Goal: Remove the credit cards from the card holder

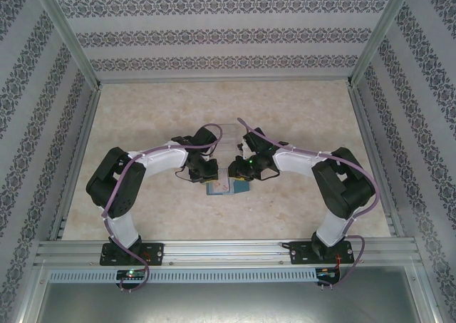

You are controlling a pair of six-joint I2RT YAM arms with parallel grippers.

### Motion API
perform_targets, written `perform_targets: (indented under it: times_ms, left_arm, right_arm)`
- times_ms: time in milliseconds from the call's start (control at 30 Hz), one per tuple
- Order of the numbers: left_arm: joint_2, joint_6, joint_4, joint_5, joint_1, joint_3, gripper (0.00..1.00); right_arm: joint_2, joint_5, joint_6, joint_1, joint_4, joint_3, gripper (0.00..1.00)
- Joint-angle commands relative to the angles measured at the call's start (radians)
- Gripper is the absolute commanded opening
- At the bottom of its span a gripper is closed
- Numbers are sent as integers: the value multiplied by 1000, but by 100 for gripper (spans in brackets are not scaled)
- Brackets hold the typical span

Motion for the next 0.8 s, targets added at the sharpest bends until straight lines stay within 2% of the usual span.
perform_targets:
  times_ms: [0, 333, 767]
  left_arm:
    - [33, 21, -43, 9, 6, 14, 12]
    - [36, 21, -42, 9, 7, 12, 12]
    - [36, 20, -36, 13, 7, 6, 11]
  right_arm:
    - [31, -34, -5, 0, 21, 6, 27]
    - [74, -16, -8, 20, 3, 27, 25]
    - [82, 17, -11, 34, -33, 43, 28]
